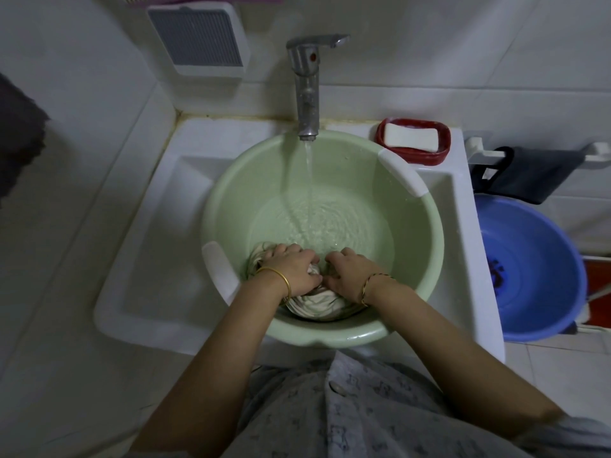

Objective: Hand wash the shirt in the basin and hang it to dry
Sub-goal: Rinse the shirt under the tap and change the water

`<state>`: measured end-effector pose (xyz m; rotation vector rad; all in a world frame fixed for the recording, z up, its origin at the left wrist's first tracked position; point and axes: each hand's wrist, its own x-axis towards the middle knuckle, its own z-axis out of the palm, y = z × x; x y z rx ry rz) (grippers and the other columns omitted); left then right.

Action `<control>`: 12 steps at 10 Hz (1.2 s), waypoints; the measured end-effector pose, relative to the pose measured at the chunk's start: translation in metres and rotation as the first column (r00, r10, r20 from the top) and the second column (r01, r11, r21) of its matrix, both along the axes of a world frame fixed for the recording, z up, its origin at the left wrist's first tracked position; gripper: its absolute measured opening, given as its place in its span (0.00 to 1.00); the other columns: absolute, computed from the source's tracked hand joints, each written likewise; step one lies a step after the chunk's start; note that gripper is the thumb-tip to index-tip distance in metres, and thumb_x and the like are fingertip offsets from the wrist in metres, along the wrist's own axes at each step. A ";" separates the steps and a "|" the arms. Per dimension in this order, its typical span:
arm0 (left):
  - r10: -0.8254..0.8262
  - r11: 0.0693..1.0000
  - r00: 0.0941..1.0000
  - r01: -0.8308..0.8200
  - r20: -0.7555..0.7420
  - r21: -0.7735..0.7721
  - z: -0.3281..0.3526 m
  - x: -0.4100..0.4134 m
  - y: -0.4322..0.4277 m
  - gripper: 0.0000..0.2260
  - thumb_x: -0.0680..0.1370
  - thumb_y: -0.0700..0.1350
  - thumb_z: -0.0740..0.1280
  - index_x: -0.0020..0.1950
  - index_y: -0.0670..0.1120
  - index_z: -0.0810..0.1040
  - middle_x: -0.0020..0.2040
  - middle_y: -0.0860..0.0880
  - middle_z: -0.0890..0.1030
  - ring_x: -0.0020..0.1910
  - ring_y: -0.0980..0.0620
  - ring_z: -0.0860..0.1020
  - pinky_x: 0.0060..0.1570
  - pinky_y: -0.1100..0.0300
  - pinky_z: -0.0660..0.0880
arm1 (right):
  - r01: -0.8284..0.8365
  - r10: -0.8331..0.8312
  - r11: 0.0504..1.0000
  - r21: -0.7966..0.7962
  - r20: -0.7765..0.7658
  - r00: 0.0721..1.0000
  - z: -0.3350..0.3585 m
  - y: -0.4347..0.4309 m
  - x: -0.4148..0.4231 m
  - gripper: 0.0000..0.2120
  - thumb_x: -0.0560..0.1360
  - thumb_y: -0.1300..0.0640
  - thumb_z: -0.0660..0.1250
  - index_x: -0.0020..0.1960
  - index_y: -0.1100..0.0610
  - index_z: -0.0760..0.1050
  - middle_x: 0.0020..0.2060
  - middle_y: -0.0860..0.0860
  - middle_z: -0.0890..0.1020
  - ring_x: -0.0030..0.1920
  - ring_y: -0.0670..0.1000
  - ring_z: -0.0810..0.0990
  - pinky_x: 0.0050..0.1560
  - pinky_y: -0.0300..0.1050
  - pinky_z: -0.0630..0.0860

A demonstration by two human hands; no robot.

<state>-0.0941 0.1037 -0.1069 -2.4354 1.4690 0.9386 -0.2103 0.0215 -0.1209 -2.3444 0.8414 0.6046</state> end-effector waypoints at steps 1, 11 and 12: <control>0.005 1.000 1.000 -0.005 0.001 -0.005 0.000 0.000 0.000 0.22 0.76 0.57 0.62 0.69 0.56 0.67 0.70 0.47 0.66 0.70 0.44 0.62 0.69 0.53 0.57 | 0.004 -0.004 1.000 0.000 0.004 1.000 0.000 0.000 0.000 0.23 0.78 0.46 0.60 0.67 0.58 0.66 0.63 0.59 0.69 0.62 0.61 0.71 0.62 0.52 0.69; 0.010 1.000 1.000 -0.010 0.002 -0.014 0.000 -0.001 0.000 0.22 0.76 0.57 0.62 0.69 0.55 0.68 0.70 0.48 0.67 0.70 0.44 0.62 0.69 0.54 0.56 | 0.002 -0.002 1.000 0.002 0.002 1.000 0.001 0.000 0.000 0.23 0.78 0.46 0.59 0.67 0.58 0.65 0.63 0.59 0.69 0.62 0.61 0.71 0.62 0.52 0.69; 0.012 1.000 1.000 -0.012 -0.001 -0.015 0.000 -0.001 0.000 0.22 0.76 0.56 0.62 0.69 0.56 0.67 0.70 0.48 0.66 0.70 0.45 0.61 0.69 0.54 0.56 | 0.001 -0.001 1.000 0.002 0.001 1.000 0.001 0.000 0.000 0.23 0.78 0.46 0.59 0.68 0.58 0.65 0.63 0.59 0.69 0.62 0.61 0.71 0.62 0.53 0.69</control>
